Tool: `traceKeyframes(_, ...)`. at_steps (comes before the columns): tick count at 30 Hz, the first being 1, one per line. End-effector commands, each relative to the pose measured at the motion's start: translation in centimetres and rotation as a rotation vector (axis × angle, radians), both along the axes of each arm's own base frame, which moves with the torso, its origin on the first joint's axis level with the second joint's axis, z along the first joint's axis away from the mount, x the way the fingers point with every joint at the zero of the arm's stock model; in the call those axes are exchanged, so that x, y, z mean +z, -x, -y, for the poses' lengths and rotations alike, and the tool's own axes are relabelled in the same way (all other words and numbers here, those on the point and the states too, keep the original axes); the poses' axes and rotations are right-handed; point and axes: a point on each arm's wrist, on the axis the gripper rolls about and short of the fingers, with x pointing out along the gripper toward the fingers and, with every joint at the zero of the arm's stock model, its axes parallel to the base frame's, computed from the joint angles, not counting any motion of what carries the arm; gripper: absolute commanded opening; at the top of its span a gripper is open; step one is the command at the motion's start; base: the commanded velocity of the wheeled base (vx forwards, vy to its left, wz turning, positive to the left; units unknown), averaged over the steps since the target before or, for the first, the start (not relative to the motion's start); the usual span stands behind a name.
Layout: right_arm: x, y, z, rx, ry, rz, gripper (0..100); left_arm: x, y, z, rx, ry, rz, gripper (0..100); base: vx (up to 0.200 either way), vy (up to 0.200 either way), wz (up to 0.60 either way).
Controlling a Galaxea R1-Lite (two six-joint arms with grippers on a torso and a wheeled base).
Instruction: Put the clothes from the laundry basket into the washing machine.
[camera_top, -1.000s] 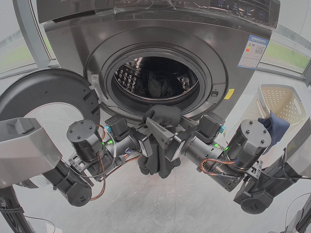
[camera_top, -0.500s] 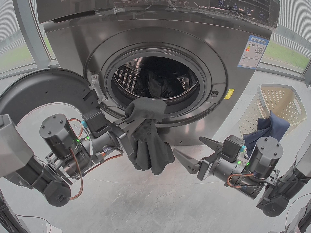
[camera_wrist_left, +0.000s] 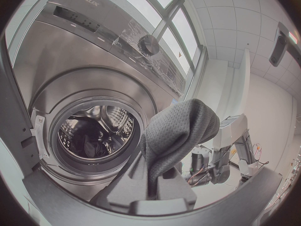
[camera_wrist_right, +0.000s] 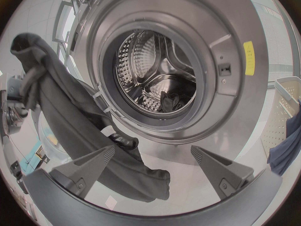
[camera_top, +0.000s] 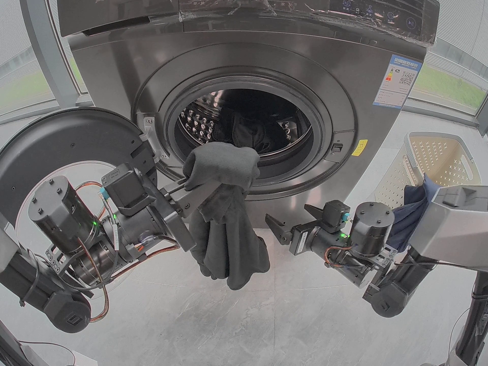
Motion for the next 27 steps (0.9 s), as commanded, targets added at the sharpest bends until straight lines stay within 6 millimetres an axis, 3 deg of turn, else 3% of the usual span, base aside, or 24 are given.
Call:
traceKeyframes(1,-3.2,-1.3,-1.4,0.009,0.038,-0.047,100,0.6,0.5,-0.2,-0.009,0.016,0.015,0,0.000,0.000,0.00)
traceKeyframes(14,-3.9,2.5,-5.5,0.157,0.053,-0.060,100,0.9,0.2,-0.1,-0.007,0.026,0.021,0,0.000,0.000,0.00)
traceKeyframes(20,-5.0,1.9,-6.7,0.154,0.050,-0.054,100,0.8,0.4,-0.1,-0.016,0.033,0.007,0,0.000,0.000,0.00)
traceKeyframes(27,-4.9,1.3,-6.3,0.138,0.036,-0.038,100,0.7,0.6,-0.1,-0.021,0.027,0.003,0,0.000,0.000,0.00)
